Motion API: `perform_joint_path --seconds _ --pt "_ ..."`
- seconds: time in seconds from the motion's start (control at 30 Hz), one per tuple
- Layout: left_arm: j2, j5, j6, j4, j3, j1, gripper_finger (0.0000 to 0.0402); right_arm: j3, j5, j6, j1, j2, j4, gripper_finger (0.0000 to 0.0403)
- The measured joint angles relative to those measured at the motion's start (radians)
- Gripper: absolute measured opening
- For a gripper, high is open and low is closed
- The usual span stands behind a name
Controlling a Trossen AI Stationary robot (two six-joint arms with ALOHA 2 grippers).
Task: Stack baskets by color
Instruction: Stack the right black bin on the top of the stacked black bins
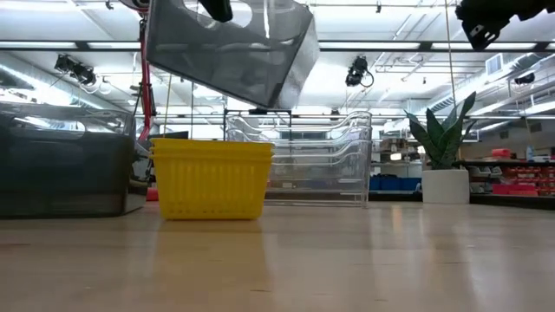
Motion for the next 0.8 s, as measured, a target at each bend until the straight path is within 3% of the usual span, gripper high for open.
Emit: perform_joint_path --seconds 0.17,0.37,0.63,0.8 --pt "-0.002 -0.023 -0.005 0.050 -0.014 0.000 0.0001 0.000 -0.010 0.023 0.000 0.000 -0.019 0.0071" --pt "-0.048 -0.026 -0.021 0.159 -0.161 0.005 0.0001 0.000 -0.023 0.024 0.000 0.000 -0.020 0.0071" --pt "-0.220 -0.066 -0.148 0.172 -0.330 0.008 0.0001 0.000 -0.030 -0.031 0.000 0.000 -0.020 0.0071" --pt "-0.364 -0.067 -0.249 0.172 -0.487 0.007 0.0003 0.000 0.072 -0.107 0.000 0.000 -0.006 0.0071"
